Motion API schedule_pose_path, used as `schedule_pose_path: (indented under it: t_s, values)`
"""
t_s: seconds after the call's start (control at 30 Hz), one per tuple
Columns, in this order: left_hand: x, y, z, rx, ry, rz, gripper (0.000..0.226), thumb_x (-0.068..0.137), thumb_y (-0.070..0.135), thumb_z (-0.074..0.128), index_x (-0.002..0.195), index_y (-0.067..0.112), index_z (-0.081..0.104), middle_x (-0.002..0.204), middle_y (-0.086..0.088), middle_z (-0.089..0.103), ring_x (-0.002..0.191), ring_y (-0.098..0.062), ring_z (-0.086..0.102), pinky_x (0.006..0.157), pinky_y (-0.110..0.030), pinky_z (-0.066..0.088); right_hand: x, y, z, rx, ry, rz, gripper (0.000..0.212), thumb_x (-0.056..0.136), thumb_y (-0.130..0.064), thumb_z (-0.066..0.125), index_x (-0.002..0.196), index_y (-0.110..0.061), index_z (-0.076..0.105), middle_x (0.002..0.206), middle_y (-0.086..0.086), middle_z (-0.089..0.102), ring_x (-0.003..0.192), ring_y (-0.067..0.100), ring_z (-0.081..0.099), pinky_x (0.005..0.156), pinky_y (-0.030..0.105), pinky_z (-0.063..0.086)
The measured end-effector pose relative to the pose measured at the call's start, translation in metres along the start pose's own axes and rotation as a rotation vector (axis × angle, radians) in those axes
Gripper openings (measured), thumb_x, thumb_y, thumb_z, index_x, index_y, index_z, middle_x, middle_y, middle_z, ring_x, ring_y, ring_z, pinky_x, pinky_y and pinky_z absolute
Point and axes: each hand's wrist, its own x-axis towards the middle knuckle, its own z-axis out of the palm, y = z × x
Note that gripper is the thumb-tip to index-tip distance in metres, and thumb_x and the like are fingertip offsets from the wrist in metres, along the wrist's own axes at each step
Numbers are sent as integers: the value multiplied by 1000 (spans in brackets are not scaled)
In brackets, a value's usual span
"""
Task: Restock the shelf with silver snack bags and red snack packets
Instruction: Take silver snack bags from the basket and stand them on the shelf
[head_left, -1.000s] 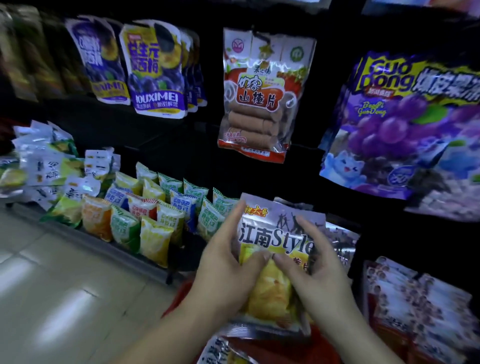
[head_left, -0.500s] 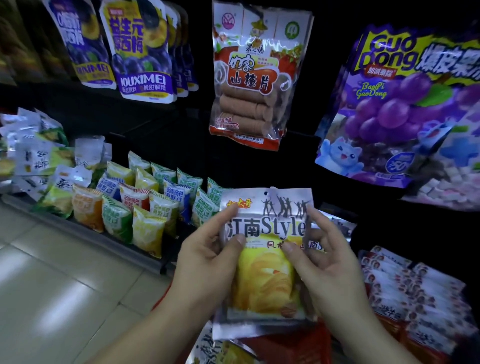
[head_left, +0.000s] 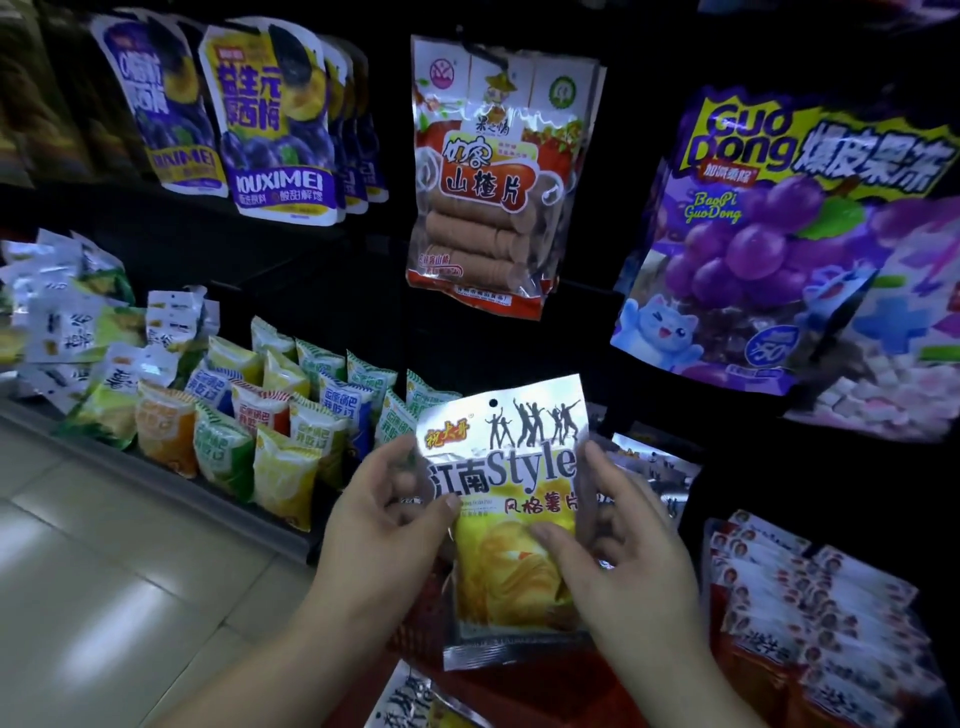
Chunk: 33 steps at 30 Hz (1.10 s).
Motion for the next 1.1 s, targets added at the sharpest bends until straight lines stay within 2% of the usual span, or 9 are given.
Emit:
schedule_pose_path:
  t_s: [0.13,0.23,0.37,0.5,0.63,0.77,0.9,1.03,1.1]
  values:
    - [-5,-1,6,-36,17,-14,40,87,21,79,118,38,59,110,8,70,87,-3,71,73,-23,57,1,2,-2,47,44,36,76,77,-29,85,131,-63,43,100,-17,63,87,7,69,70,19,56]
    - [-18,-2,13,-74,-166,-88,63,86,22,81,131,49,47,106,11,70,92,-4,72,76,-24,58,2,2,-3,75,80,46,66,82,-27,81,126,-62,45,104,-36,58,96,-5,66,74,13,54]
    - [-23,-2,15,-19,-162,-37,83,86,22,81,150,49,35,95,13,66,92,-11,72,80,-28,56,5,5,-7,111,-61,94,76,82,-30,83,140,-59,45,139,-30,52,122,-4,58,90,9,51]
    - [-16,5,4,-44,-94,0,86,88,26,78,154,49,28,110,15,69,97,-6,72,85,-35,59,4,8,-9,214,-246,133,79,86,-6,81,142,-54,50,142,-13,58,127,7,61,108,30,50]
    - [-23,7,-3,25,-338,-17,78,86,21,82,143,57,42,128,25,63,116,-1,65,85,-24,60,9,15,-10,194,-135,182,64,87,-14,81,133,-53,59,140,-5,59,130,11,59,112,40,48]
    - [-26,5,-4,74,-258,41,64,90,13,77,129,60,58,133,37,52,117,19,53,89,-15,54,9,10,-16,136,-254,181,71,80,-11,86,132,-51,59,148,-27,42,129,-18,45,109,13,42]
    - [-23,8,-10,48,-264,107,53,91,15,75,124,55,65,135,35,57,129,19,45,105,-20,43,7,13,-20,46,-452,226,99,82,-5,84,144,-66,37,162,-32,0,150,-10,9,123,29,30]
    - [-24,8,-12,31,-305,109,53,92,14,75,128,51,65,139,31,56,135,11,44,114,-29,41,12,12,-27,88,-515,242,101,91,17,62,143,-66,37,164,-34,-3,143,-19,17,120,37,37]
    - [-21,5,-13,20,-254,93,52,92,13,75,127,50,65,140,29,57,136,9,45,115,-32,41,13,11,-30,9,-489,242,103,91,21,55,141,-67,38,159,-42,-1,135,-25,27,100,47,51]
